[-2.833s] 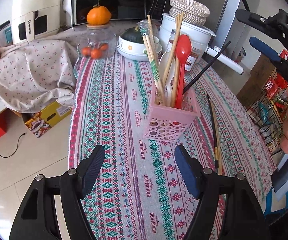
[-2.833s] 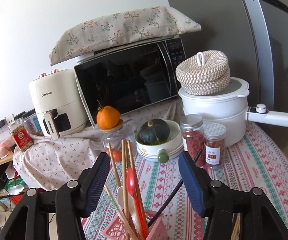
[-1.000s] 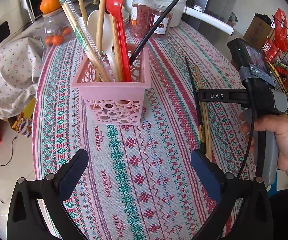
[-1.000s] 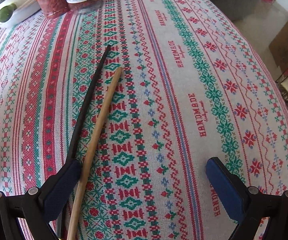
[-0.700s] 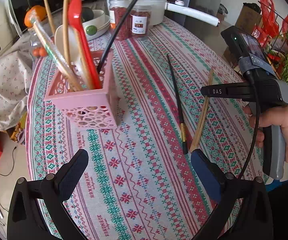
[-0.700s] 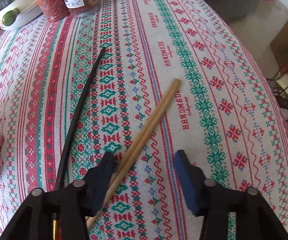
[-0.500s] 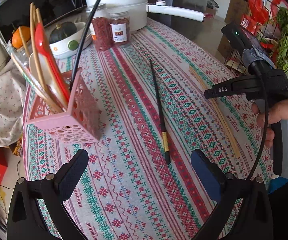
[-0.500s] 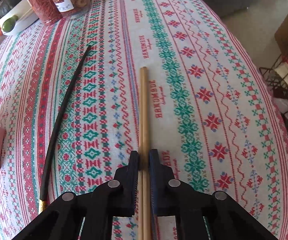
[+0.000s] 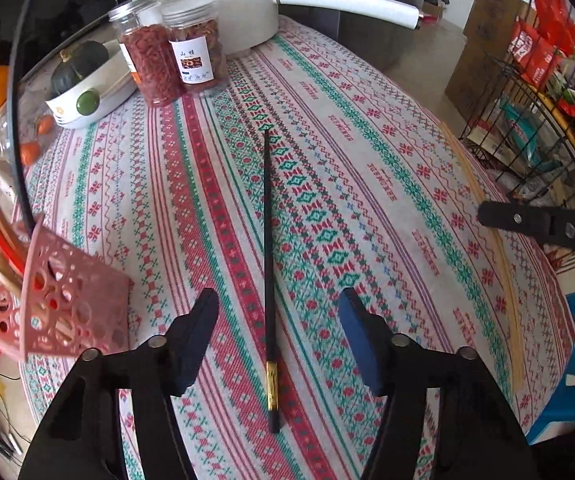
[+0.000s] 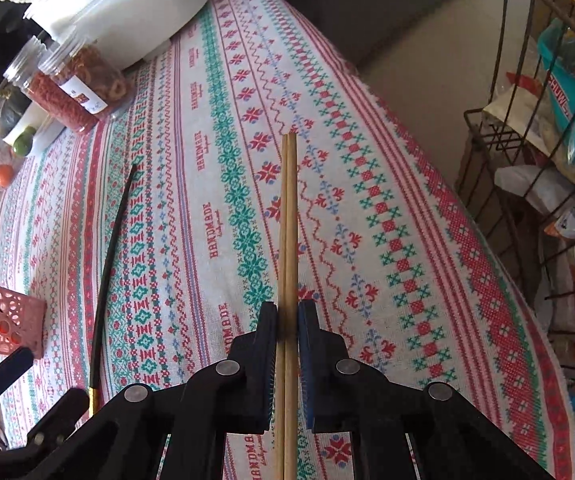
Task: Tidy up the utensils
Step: 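Grasp the black chopstick with the left gripper while the right holds its wooden chopstick, then drop the black chopstick into the pink basket with the left gripper while the right drops its wooden chopstick in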
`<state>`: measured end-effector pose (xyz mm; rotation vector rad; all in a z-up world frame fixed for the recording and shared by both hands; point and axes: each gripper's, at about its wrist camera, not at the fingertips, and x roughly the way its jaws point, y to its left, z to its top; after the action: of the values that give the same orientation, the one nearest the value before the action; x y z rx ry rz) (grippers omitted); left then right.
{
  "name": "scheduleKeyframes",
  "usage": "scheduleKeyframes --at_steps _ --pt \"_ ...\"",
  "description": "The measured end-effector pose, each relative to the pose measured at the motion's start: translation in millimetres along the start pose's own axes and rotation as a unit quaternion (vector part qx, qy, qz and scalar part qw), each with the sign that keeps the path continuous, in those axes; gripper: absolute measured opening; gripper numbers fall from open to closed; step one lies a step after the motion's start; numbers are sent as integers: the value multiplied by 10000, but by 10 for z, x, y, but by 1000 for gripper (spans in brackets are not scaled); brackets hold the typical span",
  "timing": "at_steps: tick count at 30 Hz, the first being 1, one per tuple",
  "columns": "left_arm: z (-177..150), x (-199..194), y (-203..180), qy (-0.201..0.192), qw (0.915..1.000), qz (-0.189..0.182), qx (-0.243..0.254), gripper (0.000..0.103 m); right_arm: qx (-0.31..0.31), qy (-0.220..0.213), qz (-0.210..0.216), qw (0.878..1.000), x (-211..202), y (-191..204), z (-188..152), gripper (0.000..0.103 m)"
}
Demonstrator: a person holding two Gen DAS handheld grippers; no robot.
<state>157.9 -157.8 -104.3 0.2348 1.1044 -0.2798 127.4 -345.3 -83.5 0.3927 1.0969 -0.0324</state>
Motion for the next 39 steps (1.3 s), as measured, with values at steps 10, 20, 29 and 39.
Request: scheduleKeyframes --at_steps 10,20,29,39 --pt "596 603 58 530 9979 -26 -378 24 -141 -62 280 9995 -33 75 42 7" --pt "669 618 87 467 9985 10 -281 5 -233 -145 263 9993 -49 127 53 8" --pt "213 -284 281 -336 9991 -235 -47 5 -429 -524 393 9969 -358 248 -24 8" --pt "-375 -1345 575 -1693 9855 -85 27 5 -638 -1254 833 9865 -843 677 -262 8"
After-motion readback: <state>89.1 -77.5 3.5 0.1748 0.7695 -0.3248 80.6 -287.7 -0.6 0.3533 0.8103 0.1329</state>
